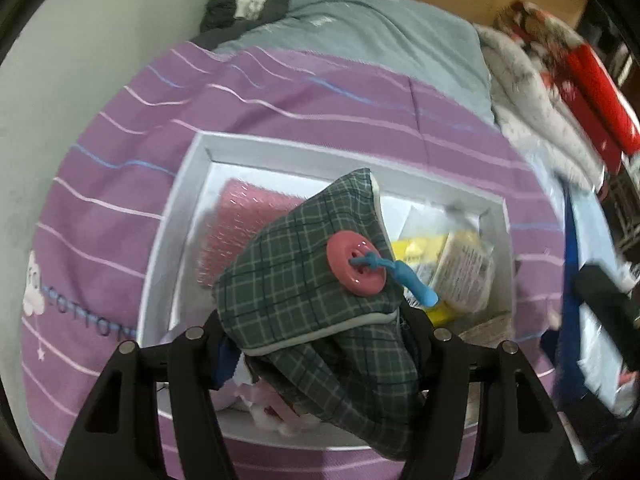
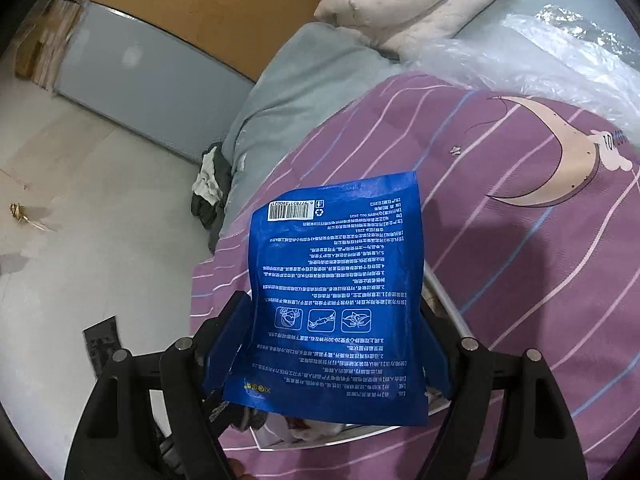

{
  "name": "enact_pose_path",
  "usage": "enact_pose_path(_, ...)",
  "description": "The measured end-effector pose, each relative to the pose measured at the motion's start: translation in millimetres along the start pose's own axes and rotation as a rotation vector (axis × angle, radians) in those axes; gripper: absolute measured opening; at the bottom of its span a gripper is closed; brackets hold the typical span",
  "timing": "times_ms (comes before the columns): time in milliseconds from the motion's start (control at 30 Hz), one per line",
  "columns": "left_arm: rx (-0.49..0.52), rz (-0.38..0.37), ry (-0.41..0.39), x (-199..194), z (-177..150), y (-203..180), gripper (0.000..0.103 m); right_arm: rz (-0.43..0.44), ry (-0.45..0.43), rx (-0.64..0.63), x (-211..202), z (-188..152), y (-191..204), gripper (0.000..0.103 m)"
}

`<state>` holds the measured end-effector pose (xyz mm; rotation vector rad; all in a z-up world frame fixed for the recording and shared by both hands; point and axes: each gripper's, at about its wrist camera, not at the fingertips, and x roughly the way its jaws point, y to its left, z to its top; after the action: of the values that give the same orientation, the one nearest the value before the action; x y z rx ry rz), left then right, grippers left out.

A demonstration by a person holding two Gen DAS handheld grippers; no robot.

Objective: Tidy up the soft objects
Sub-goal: 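Lower and release the plaid pouch in the box with left tool while right tool releases the blue packet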

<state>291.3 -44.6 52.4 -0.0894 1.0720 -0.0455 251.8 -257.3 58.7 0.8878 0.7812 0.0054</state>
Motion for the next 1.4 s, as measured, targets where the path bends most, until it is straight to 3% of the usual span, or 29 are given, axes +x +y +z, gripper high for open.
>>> enact_pose_path(167,0.027,0.007,0.003,12.1,-8.7,1.2,0.065,0.051,0.032,-0.08,11.5,6.6,-3.5,0.078)
enact_pose_path(400,0.033,-0.032,-0.013,11.6,-13.6,3.2,0.068,0.018,0.092,-0.139,24.6,-0.5,-3.0,0.078)
enact_pose_path(667,-0.123,-0.278,-0.019,10.4,-11.2,33.1,0.085,0.08,0.084,-0.123,16.6,1.4,-5.5,0.078)
enact_pose_path(967,-0.11,-0.274,-0.03,5.2,-13.2,27.5,0.093,0.105,0.083,-0.097,14.7,5.0,-10.3,0.079)
enact_pose_path(1233,-0.104,-0.247,-0.063,-6.1,-16.3,33.7,0.09,0.084,0.075,-0.138,10.8,1.6,-6.2,0.079)
enact_pose_path(1400,-0.129,-0.284,-0.098,-19.2,-19.0,43.5,0.073,0.065,0.076,-0.183,10.9,-2.1,0.4,0.079)
